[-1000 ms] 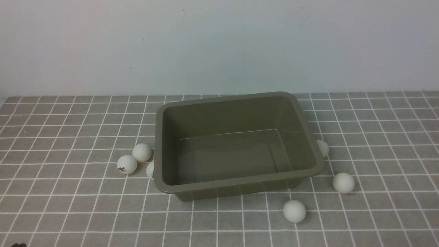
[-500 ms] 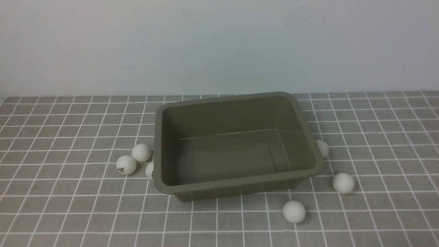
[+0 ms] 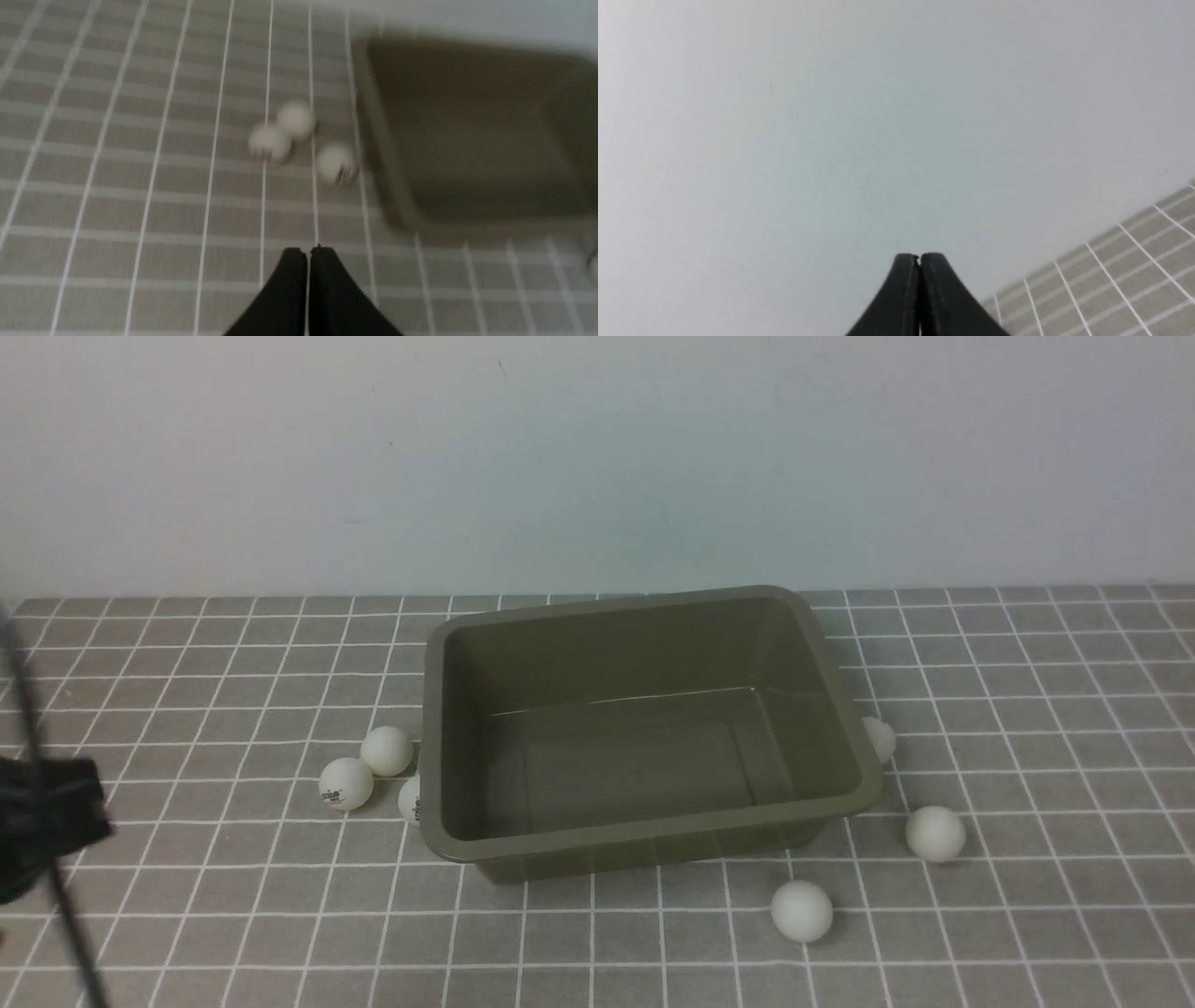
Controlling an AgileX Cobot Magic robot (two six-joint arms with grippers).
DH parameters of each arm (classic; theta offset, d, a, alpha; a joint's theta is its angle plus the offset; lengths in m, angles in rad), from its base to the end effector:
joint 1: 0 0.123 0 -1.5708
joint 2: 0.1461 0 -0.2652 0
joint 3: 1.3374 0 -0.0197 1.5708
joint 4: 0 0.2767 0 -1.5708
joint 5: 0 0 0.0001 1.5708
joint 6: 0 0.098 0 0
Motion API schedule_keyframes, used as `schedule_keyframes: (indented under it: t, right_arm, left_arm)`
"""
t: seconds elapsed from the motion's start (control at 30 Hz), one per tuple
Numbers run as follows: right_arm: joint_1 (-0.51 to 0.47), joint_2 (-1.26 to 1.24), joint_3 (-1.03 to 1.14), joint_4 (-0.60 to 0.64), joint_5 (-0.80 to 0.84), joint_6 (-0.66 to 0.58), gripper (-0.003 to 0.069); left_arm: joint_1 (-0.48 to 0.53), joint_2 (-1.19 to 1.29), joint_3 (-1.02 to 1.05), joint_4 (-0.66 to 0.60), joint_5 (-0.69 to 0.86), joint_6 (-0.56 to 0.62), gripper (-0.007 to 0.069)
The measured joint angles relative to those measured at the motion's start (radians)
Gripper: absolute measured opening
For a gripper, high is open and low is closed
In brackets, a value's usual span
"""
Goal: Put the table tennis balls into the box on the grey coffee tablecloth.
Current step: 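Reach for and grasp a ping pong ball on the table beside the basket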
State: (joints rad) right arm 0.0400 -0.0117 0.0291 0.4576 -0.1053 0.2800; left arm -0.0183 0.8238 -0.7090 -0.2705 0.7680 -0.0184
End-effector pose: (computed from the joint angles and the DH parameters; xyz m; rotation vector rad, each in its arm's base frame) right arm 0.1085 -0.0002 0.2134 0.5254 1.3344 0.6085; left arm 0.1954 -0.0218 0.2862 -0.1395 2.3511 -0.3338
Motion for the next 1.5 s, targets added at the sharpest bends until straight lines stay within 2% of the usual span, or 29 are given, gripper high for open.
schedule_keyframes:
  t: [0.07, 0.17, 0.23, 0.27, 0.3, 0.33, 0.47, 0.63, 0.7, 0.8, 1.07, 1.2, 1.37, 1.4, 1.43, 1.5]
  right_arm:
    - [0.000, 0.000, 0.000, 0.027, -0.026, -0.004, -0.0015]
    - [0.000, 0.000, 0.000, 0.100, -0.073, -0.004, -0.0015]
    - [0.000, 0.000, -0.006, 0.104, -0.038, -0.004, -0.0015]
    - [0.000, 0.000, -0.047, 0.102, 0.071, -0.008, -0.0015]
    - [0.000, 0.002, -0.055, 0.096, 0.091, -0.010, -0.0015]
    - [0.000, 0.034, -0.140, 0.053, 0.263, -0.035, -0.0015]
    - [0.000, 0.243, -0.373, -0.081, 0.658, -0.090, -0.0015]
    - [0.000, 0.534, -0.633, -0.179, 0.947, -0.196, -0.0015]
    - [0.000, 0.599, -0.675, -0.178, 0.973, -0.240, -0.0015]
    - [0.000, 0.656, -0.702, -0.155, 0.974, -0.280, -0.0015]
    - [0.000, 0.678, -0.703, -0.126, 0.938, -0.316, -0.0015]
    - [0.000, 0.678, -0.703, -0.126, 0.921, -0.318, -0.0015]
    - [0.000, 0.681, -0.703, -0.134, 0.911, -0.318, -0.0015]
    - [0.000, 0.691, -0.703, -0.143, 0.911, -0.318, -0.0015]
    - [0.000, 0.693, -0.703, -0.145, 0.911, -0.318, -0.0015]
    - [0.000, 0.738, -0.706, -0.151, 0.913, -0.315, -0.0015]
  left_arm:
    - [0.000, 0.088, -0.032, 0.000, 0.053, 0.036, -0.0005]
    - [0.000, 0.373, -0.097, -0.050, 0.078, 0.143, -0.0005]
    - [0.000, 0.448, -0.125, -0.072, 0.070, 0.187, -0.0005]
    - [0.000, 0.536, -0.163, -0.100, 0.064, 0.229, -0.0005]
    - [0.000, 0.556, -0.168, -0.105, 0.062, 0.233, -0.0005]
    - [0.000, 0.628, -0.215, -0.119, 0.061, 0.267, -0.0005]
    - [0.000, 0.750, -0.312, -0.123, 0.058, 0.293, -0.0004]
    - [0.000, 0.853, -0.409, -0.125, 0.008, 0.332, 0.0005]
    - [0.000, 0.889, -0.427, -0.132, -0.015, 0.353, 0.0034]
    - [0.000, 0.928, -0.433, -0.136, -0.057, 0.379, 0.0122]
    - [-0.001, 1.008, -0.433, -0.138, -0.145, 0.415, 0.0498]
    - [-0.006, 1.051, -0.436, -0.143, -0.179, 0.441, 0.0586]
    - [-0.014, 1.094, -0.439, -0.157, -0.229, 0.450, 0.0563]
    - [-0.016, 1.100, -0.440, -0.159, -0.233, 0.454, 0.0524]
    - [-0.018, 1.102, -0.440, -0.159, -0.233, 0.454, 0.0517]
    - [-0.019, 1.102, -0.441, -0.157, -0.228, 0.455, 0.0371]
